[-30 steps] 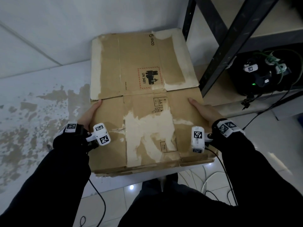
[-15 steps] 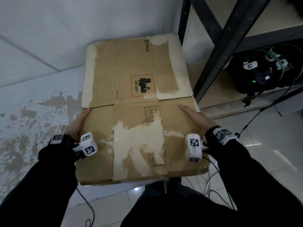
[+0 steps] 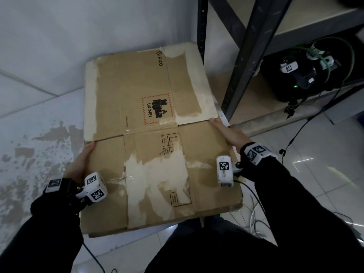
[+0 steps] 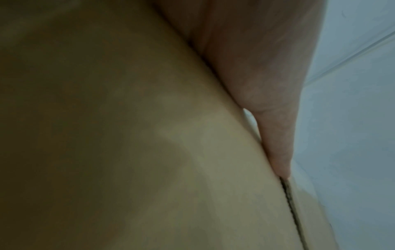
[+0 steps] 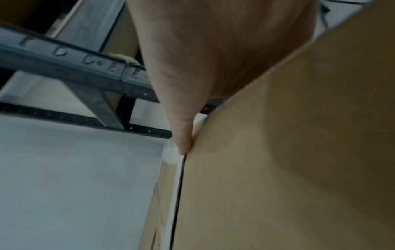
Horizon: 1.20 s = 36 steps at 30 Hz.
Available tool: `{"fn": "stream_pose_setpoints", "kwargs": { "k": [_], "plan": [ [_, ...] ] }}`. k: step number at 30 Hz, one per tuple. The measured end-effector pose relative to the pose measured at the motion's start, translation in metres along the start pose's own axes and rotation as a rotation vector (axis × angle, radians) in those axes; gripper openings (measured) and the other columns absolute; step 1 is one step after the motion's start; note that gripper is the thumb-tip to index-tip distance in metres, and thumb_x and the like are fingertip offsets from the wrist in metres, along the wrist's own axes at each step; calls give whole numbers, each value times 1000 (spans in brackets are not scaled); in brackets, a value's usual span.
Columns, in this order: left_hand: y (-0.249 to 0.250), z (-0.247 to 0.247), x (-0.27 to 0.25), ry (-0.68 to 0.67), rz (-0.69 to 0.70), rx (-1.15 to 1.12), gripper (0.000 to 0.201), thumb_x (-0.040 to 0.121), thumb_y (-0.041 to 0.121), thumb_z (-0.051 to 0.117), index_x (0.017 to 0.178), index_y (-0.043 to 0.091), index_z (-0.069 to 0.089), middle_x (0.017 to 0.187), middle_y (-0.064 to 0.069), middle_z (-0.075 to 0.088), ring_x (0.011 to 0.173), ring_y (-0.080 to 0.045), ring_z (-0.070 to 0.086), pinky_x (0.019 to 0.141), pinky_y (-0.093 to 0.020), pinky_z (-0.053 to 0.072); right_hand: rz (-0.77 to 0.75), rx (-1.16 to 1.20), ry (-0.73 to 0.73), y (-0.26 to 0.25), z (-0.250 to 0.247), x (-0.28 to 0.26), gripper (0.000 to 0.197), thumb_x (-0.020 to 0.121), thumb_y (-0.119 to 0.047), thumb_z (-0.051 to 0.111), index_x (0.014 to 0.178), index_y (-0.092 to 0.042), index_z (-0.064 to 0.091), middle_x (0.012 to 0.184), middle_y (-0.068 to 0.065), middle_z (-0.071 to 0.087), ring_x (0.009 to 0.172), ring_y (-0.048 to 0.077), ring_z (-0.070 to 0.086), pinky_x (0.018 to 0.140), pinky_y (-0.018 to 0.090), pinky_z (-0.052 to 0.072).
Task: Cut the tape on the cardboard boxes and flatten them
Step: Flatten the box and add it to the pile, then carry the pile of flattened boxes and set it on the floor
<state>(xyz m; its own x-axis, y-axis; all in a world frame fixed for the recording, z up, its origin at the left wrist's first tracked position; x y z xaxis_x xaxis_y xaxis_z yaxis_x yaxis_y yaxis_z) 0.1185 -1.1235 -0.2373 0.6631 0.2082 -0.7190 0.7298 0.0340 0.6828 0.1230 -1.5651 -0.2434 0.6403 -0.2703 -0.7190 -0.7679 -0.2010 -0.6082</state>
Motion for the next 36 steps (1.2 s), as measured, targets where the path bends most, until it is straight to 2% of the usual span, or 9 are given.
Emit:
{"fn": "stream_pose_setpoints", "kwargs": {
  "k": [7,12,17,22,24,28,31,35,36],
  "plan": [
    [-3,35,-22,55,46,-22,27,93,48,50,95,25,63,79,-2,73,66,-15,70,72,-37,50,47,181,-125,-11,-12,4,84,67,-79,56,118,-13,61,96,8,69,85,22,66,82,33,53],
    [-17,43,-31,81,-94,-140,65,78,72,53,110,17,67,98,-13,73,88,-27,69,82,-41,52,-17,139,-81,-27,-24,0,40,94,-50,44,116,-17,45,93,4,58,66,12,49,61,27,41],
    [-7,37,-28,120,-100,-125,83,78,81,38,117,13,63,110,-18,67,97,-31,63,91,-44,48,45,170,-169,-10,-27,6,70,84,-66,48,130,-14,49,121,14,59,101,28,58,98,43,43],
    [-65,-13,67,415,-100,25,131,33,107,27,132,26,54,131,-8,57,116,-31,56,103,-51,38,-119,173,-86,-18,-42,9,62,90,-62,38,137,-21,42,123,4,49,104,17,47,88,31,33],
    [-50,20,25,351,-95,-87,132,40,106,23,137,19,49,134,-11,54,121,-31,52,108,-48,36,-153,148,-90,-21,-43,9,69,84,-68,42,136,-22,43,121,1,49,104,15,46,86,29,34],
    [3,62,-57,170,-55,-51,60,97,61,13,126,21,48,118,-5,55,110,-19,52,95,-27,38,-157,134,-76,-21,-41,10,45,98,-46,34,135,-23,43,125,0,48,108,13,41,89,27,29],
    [-8,59,-51,109,-75,-94,72,93,68,16,119,18,61,110,-15,67,102,-26,63,95,-35,46,-187,101,-48,-23,-42,10,46,99,-43,33,138,-19,41,128,-3,45,109,11,39,85,19,30],
    [-38,45,-39,-36,-225,-237,113,59,97,32,117,6,64,116,-22,66,109,-36,63,101,-49,43,-230,-20,-71,-25,-42,14,115,54,-94,45,141,-19,40,141,5,44,120,20,46,103,31,33],
    [-38,45,-37,-62,-227,-242,113,57,97,33,115,6,65,116,-23,66,110,-37,62,103,-50,42,-179,-2,-68,-23,-45,17,103,62,-89,45,138,-20,43,137,7,49,111,20,53,99,29,38]
  ]
}}
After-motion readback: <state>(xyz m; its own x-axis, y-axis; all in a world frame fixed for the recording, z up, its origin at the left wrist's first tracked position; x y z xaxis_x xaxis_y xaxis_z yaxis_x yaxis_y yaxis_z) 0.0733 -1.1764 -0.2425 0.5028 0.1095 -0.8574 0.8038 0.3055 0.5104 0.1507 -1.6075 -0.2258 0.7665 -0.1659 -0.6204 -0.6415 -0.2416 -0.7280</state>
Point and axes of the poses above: each hand's wrist, its own x-axis towards the middle knuckle, its own z-axis out of the palm, y = z × x, the point moved 5 cm from there along x, towards the middle knuckle
